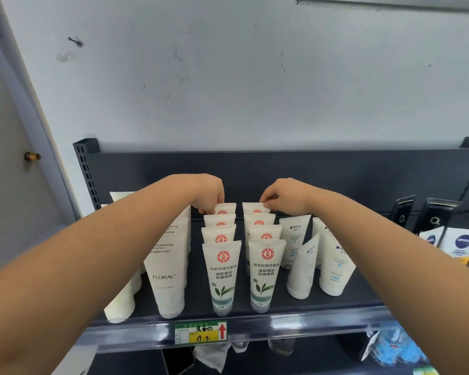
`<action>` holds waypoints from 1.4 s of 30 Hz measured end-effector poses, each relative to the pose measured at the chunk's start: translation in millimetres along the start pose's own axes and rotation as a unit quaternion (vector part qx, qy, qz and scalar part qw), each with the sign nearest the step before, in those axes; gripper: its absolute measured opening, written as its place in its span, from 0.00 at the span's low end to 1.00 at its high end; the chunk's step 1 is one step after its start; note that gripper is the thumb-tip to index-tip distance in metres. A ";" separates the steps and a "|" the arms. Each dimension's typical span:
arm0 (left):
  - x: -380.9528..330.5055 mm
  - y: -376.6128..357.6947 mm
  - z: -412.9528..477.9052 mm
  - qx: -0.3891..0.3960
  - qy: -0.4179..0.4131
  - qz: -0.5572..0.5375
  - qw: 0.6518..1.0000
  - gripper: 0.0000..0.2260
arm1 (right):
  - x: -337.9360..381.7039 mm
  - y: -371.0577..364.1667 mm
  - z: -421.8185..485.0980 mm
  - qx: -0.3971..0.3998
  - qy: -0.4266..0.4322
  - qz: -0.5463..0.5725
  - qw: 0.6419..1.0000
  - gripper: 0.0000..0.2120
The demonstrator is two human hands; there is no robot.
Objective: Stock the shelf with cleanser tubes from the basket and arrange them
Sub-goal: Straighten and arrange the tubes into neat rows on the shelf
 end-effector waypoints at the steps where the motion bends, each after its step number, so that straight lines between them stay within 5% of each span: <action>1: -0.5 0.2 -0.4 -0.002 0.000 0.003 1.000 0.12 | 0.5 0.3 -0.9 -0.001 -0.001 0.003 1.000 0.13; 11: -3.2 2.2 -7.6 -0.010 -0.009 0.021 1.000 0.15 | -10.7 14.6 -19.6 -0.036 -0.040 0.018 0.998 0.16; 25: -79.4 55.0 -43.0 -0.199 -0.122 -0.006 0.972 0.16 | -48.5 24.2 -91.5 -0.098 -0.148 0.045 0.983 0.13; 34: -149.6 41.8 -51.0 -0.177 -0.185 0.044 0.966 0.16 | -68.4 23.4 -126.0 -0.108 -0.157 0.020 0.981 0.11; 42: -195.4 9.7 -20.1 -0.087 -0.092 0.077 0.989 0.19 | -92.5 9.2 -141.1 -0.011 -0.107 -0.017 0.994 0.17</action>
Point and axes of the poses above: each hand's wrist, its own z-axis towards the middle knuckle, its own y-axis out of the back of the hand, x = y × z, the point moved 7 cm from there along z, towards the middle knuckle, and after that the axes turned 4 degrees about -x, right-handed, at the moved point
